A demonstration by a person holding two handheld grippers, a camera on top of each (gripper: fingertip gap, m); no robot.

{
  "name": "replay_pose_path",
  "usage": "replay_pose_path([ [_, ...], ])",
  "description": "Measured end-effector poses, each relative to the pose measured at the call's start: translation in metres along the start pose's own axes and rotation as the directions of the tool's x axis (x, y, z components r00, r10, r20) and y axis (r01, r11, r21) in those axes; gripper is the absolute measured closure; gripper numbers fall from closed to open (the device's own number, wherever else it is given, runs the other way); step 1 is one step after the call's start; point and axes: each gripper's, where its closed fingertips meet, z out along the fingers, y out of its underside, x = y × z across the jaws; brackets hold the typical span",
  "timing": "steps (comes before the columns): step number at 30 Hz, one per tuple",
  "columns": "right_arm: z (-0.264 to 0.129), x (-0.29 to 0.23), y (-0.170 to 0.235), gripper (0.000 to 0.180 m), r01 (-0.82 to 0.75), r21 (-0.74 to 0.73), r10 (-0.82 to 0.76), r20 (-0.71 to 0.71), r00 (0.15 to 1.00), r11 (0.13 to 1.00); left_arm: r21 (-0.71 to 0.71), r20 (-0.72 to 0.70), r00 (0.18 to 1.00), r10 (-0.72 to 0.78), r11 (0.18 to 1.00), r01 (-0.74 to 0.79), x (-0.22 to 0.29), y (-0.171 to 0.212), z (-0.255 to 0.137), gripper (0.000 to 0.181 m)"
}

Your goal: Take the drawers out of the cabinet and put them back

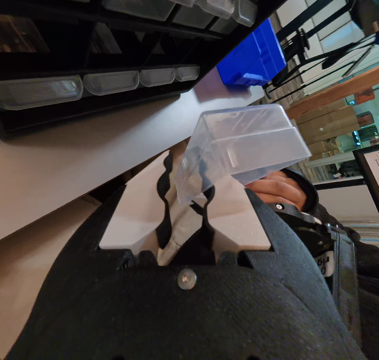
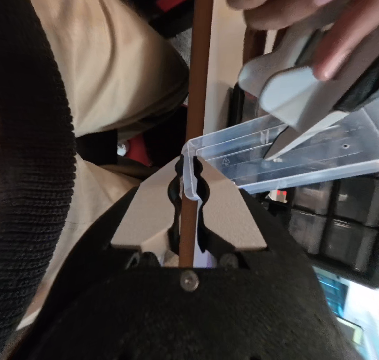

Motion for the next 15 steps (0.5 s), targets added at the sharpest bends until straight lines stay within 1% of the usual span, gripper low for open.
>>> replay_pose_path([
  [1, -0.003, 0.001, -0.003, 0.171, -0.025, 0.026, 0.025, 0.009, 1.0, 0.999, 0.012, -0.027, 1.0, 0.008, 1.0, -0.008, 0.002, -0.002, -0.001, 0.145],
  [2, -0.005, 0.002, -0.006, 0.171, -0.058, 0.053, 0.057, 0.026, 0.998, 0.997, 0.029, -0.074, 0.997, 0.02, 0.999, -0.018, 0.007, -0.004, -0.002, 0.123],
  [3, -0.008, 0.002, -0.01, 0.171, -0.104, 0.085, 0.1, 0.051, 0.994, 0.991, 0.045, -0.112, 0.993, 0.028, 0.999, -0.024, 0.011, -0.005, -0.004, 0.108],
  [5, -0.015, 0.004, -0.018, 0.171, -0.212, 0.153, 0.196, 0.115, 0.974, 0.965, 0.077, -0.134, 0.989, 0.064, 0.996, -0.054, 0.012, -0.007, -0.008, 0.091],
  [7, -0.022, 0.009, -0.025, 0.171, -0.325, 0.217, 0.287, 0.186, 0.94, 0.921, 0.12, -0.126, 0.984, 0.126, 0.987, -0.111, 0.01, -0.008, -0.012, 0.089],
  [9, -0.03, 0.015, -0.032, 0.172, -0.44, 0.274, 0.37, 0.271, 0.889, 0.855, 0.142, -0.129, 0.978, 0.166, 0.979, -0.147, 0.007, -0.004, -0.014, 0.082],
  [10, -0.034, 0.017, -0.035, 0.172, -0.491, 0.297, 0.401, 0.316, 0.86, 0.819, 0.139, -0.166, 0.97, 0.178, 0.978, -0.155, 0.01, 0.002, -0.014, 0.082],
  [11, -0.037, 0.019, -0.038, 0.172, -0.534, 0.315, 0.423, 0.357, 0.833, 0.785, 0.127, -0.209, 0.963, 0.169, 0.981, -0.145, 0.012, 0.008, -0.013, 0.081],
  [15, -0.045, 0.021, -0.045, 0.172, -0.634, 0.359, 0.451, 0.475, 0.756, 0.685, 0.016, -0.376, 0.927, 0.01, 1.0, -0.004, 0.02, 0.027, -0.007, 0.085],
])
